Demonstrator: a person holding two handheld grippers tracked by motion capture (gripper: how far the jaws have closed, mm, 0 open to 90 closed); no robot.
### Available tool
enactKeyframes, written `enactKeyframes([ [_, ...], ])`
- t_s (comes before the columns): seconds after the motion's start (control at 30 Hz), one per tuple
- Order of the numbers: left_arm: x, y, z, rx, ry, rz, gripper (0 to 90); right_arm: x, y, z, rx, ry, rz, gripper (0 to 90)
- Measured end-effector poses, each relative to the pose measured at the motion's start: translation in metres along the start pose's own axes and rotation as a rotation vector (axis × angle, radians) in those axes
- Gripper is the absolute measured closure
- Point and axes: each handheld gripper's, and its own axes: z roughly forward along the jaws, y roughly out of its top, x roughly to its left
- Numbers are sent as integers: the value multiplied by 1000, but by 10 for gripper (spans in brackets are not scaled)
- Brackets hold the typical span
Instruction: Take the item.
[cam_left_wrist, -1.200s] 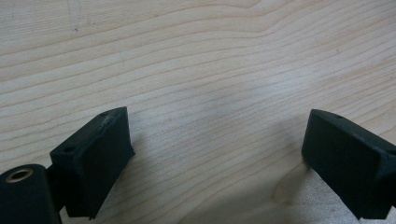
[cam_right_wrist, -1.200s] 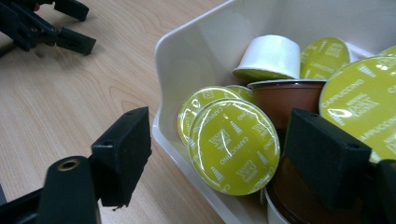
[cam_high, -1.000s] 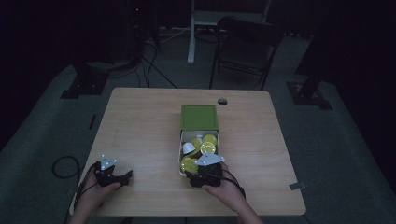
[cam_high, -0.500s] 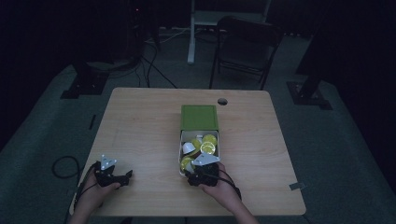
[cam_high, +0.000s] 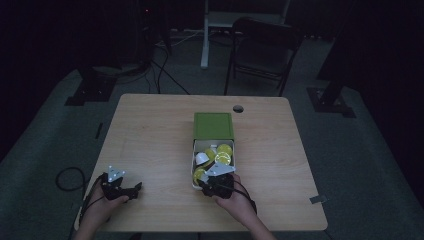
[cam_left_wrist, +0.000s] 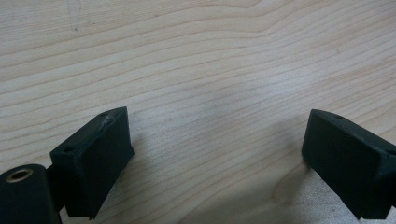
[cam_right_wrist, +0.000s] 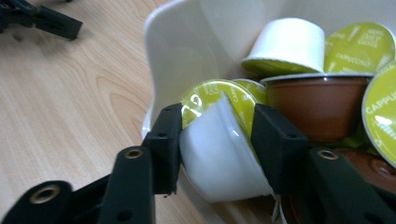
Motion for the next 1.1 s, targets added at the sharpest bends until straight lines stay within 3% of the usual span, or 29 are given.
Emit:
enactKeyframes([
  [0.4,0,0,0,0,0,0,85,-5,7,-11,-27,36,24,604],
  [1.1,0,0,0,0,0,0,85,-14,14,-24,-85,42,37,608],
])
